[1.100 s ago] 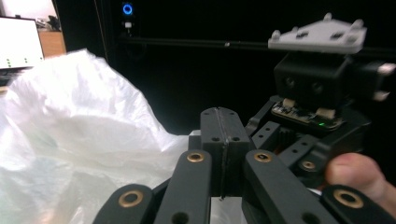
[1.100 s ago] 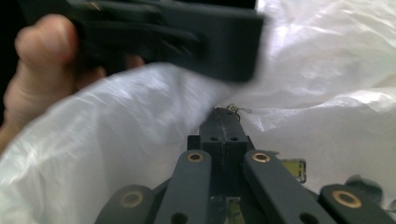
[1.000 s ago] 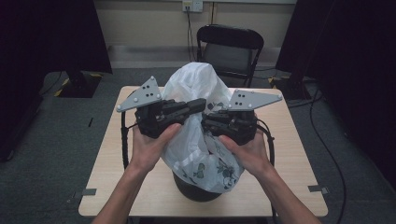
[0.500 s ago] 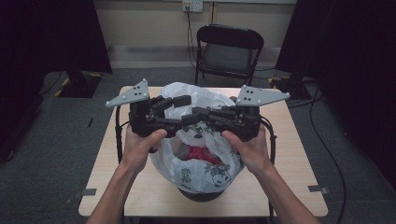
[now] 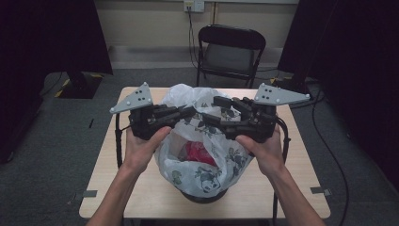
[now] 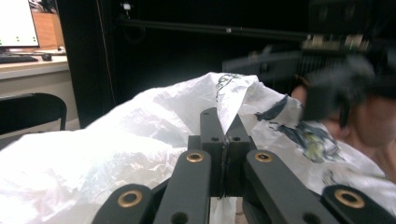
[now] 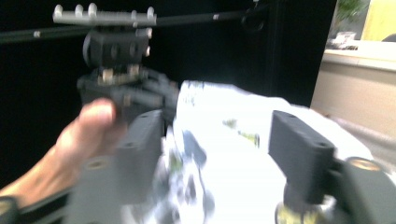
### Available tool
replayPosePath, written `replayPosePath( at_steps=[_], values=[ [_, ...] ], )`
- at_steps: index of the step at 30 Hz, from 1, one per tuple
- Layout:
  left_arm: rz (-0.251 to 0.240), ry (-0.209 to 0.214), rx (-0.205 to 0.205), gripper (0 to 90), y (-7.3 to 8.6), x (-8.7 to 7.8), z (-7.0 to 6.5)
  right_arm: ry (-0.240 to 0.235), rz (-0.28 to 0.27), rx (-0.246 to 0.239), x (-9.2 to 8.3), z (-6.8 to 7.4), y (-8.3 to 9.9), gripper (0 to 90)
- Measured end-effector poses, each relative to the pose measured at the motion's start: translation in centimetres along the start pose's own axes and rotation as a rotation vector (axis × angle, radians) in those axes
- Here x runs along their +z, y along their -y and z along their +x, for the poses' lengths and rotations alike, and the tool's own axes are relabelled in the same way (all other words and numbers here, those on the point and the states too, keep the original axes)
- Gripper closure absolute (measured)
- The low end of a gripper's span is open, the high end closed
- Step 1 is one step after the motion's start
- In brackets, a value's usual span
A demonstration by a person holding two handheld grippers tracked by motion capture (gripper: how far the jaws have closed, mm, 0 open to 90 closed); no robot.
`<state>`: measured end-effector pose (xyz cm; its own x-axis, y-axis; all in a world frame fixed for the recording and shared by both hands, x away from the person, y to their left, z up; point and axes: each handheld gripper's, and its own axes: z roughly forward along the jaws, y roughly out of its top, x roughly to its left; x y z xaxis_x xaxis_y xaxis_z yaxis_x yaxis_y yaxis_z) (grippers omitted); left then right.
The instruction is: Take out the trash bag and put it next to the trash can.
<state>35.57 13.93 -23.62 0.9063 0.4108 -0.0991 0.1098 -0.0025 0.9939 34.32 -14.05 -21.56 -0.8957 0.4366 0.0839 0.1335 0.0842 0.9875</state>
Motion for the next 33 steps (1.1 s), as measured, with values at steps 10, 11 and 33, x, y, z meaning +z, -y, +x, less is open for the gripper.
replayPosePath(
  at_steps=[10,11,33],
  values=[
    [-0.029,0.085,-0.012,89.9,-0.6,0.7,-0.1,-0.054,0.134,-0.078,2.4,0.4,0.7,77.9],
    [-0.029,0.102,0.0,89.5,-0.6,0.5,-0.2,-0.058,0.131,-0.077,2.3,0.4,0.7,84.7],
    [0.044,-0.036,0.037,15.0,5.4,-7.4,0.0,0.006,0.018,-0.025,0.6,-1.2,0.6,90.0]
  ],
)
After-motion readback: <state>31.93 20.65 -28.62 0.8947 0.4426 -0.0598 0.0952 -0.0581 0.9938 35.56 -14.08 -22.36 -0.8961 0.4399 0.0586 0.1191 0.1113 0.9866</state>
